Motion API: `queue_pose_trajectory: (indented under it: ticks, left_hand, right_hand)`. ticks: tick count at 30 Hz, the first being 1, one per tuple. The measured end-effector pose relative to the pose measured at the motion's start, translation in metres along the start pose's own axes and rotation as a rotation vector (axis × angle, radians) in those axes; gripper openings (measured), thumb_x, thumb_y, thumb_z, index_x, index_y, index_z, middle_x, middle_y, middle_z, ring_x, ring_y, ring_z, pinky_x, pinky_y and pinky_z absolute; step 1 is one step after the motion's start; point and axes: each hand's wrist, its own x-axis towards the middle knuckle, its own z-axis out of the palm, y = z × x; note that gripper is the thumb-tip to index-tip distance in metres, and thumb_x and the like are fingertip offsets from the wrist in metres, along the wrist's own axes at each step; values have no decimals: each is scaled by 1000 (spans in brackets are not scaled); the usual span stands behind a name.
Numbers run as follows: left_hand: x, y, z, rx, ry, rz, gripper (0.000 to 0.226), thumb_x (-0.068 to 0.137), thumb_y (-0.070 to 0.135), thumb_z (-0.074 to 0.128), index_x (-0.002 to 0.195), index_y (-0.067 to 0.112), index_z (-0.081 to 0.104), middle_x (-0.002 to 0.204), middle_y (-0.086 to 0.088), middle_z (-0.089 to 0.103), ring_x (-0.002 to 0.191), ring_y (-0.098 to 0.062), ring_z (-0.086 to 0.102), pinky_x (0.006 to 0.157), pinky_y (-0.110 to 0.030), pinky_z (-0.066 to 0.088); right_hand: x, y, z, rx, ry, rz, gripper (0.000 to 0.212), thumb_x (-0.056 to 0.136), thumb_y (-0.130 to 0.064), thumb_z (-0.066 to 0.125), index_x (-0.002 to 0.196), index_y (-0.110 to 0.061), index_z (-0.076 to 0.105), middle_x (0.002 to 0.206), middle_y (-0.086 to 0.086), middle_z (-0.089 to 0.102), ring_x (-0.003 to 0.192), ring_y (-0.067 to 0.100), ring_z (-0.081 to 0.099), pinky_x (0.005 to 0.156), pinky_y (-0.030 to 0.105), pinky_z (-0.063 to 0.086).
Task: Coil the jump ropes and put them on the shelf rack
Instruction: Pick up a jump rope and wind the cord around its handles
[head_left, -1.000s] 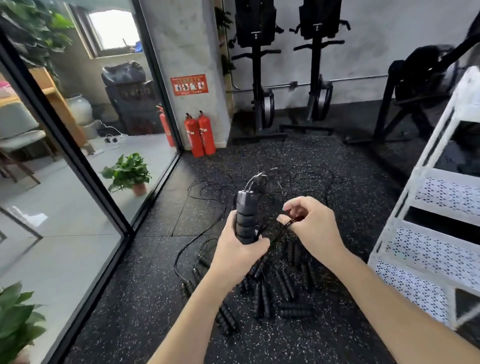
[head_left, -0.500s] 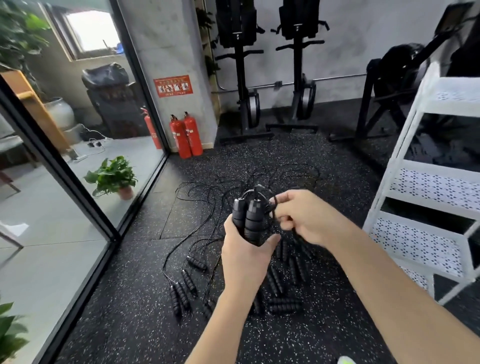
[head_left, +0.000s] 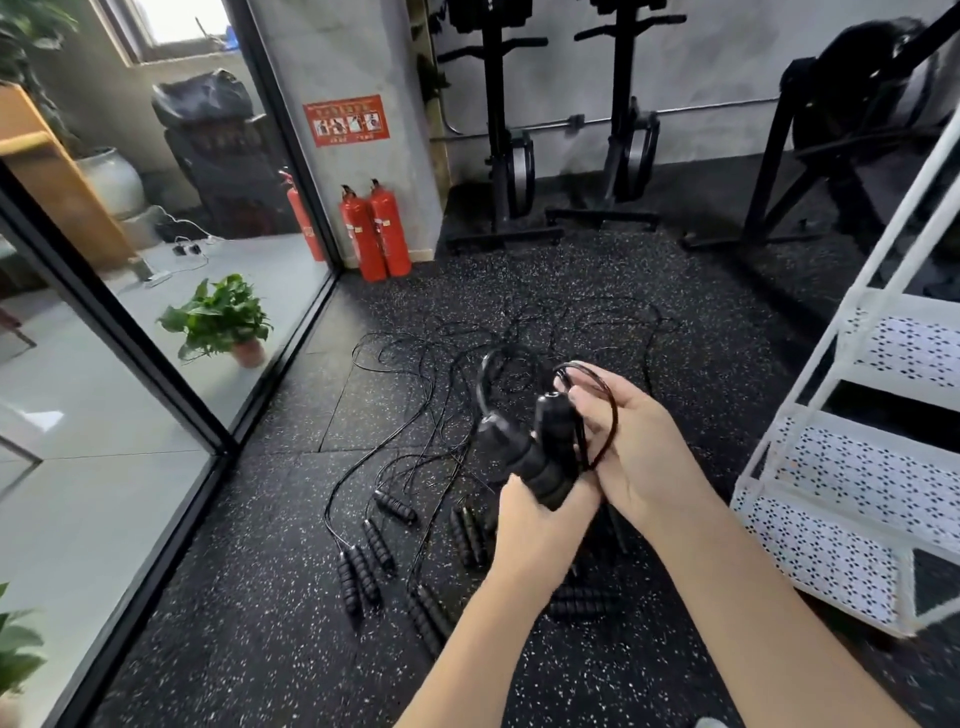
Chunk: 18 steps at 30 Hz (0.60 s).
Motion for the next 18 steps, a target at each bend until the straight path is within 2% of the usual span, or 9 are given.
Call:
queue_pose_trajectory:
  ticks: [2, 5, 8, 10, 12, 15, 16, 18]
  left_hand:
    - [12, 0, 3, 90, -32, 42, 19, 79, 13, 71, 93, 25, 69, 87, 5, 75, 79, -7, 69, 70, -29, 56]
    - [24, -2, 6, 165, -23, 28, 32, 73, 11, 77, 98, 28, 66, 86, 12, 75, 78, -3, 70, 66, -22, 54]
    - [29, -3, 9, 85, 63, 3, 23, 75, 13, 76, 94, 25, 70, 85, 7, 76, 76, -6, 70, 67, -29, 54]
    - [33, -1, 3, -33, 91, -57, 17, 77, 12, 75, 86, 25, 73, 81, 0, 75, 73, -14, 68, 71, -41, 56]
    - [39, 2, -8, -247, 64, -108, 18, 74, 13, 77, 82, 29, 73, 76, -6, 68, 72, -24, 62, 72, -46, 54]
    - [44, 0, -20, -455, 72, -149, 23, 72, 8, 71, 93, 15, 65, 70, -6, 57, 59, -24, 56, 62, -37, 49]
    - [43, 0, -21, -459, 82, -165, 23, 72, 6, 68, 94, 12, 62, 67, -7, 54, 55, -24, 54, 61, -36, 47]
    - [42, -2, -21, -449, 74, -191, 24, 71, 6, 65, 95, 10, 61, 64, -8, 51, 53, -24, 51, 61, -36, 46]
  right_hand:
    - [7, 0, -1, -52, -14, -39, 26, 97, 9, 52, 107, -7, 68, 88, 1, 74, 78, 10, 72, 68, 20, 58]
    - [12, 3, -8, -371, 19, -199, 22, 97, 3, 57, 96, -14, 71, 84, -5, 75, 81, 8, 70, 73, 22, 55]
    - [12, 15, -21, -506, -10, -284, 24, 104, -12, 51, 105, -22, 73, 104, -4, 76, 102, 12, 69, 91, 31, 53]
    - [8, 30, -35, -547, -38, -304, 31, 110, -30, 40, 119, -25, 69, 116, -7, 72, 113, 10, 65, 100, 32, 49]
    - [0, 47, -52, -652, -174, -245, 42, 107, -48, 33, 125, -29, 66, 121, -11, 70, 118, 7, 62, 103, 29, 47]
    - [-10, 64, -74, -894, -413, -55, 34, 97, -54, 56, 106, -26, 71, 105, -10, 73, 104, 7, 66, 93, 28, 48]
    - [-8, 67, -80, -1005, -426, -44, 26, 92, -52, 66, 100, -28, 71, 99, -10, 72, 98, 7, 66, 89, 29, 49]
    - [0, 71, -91, -1228, -377, -138, 16, 86, -45, 76, 97, -35, 69, 96, -14, 70, 94, 1, 63, 89, 28, 50]
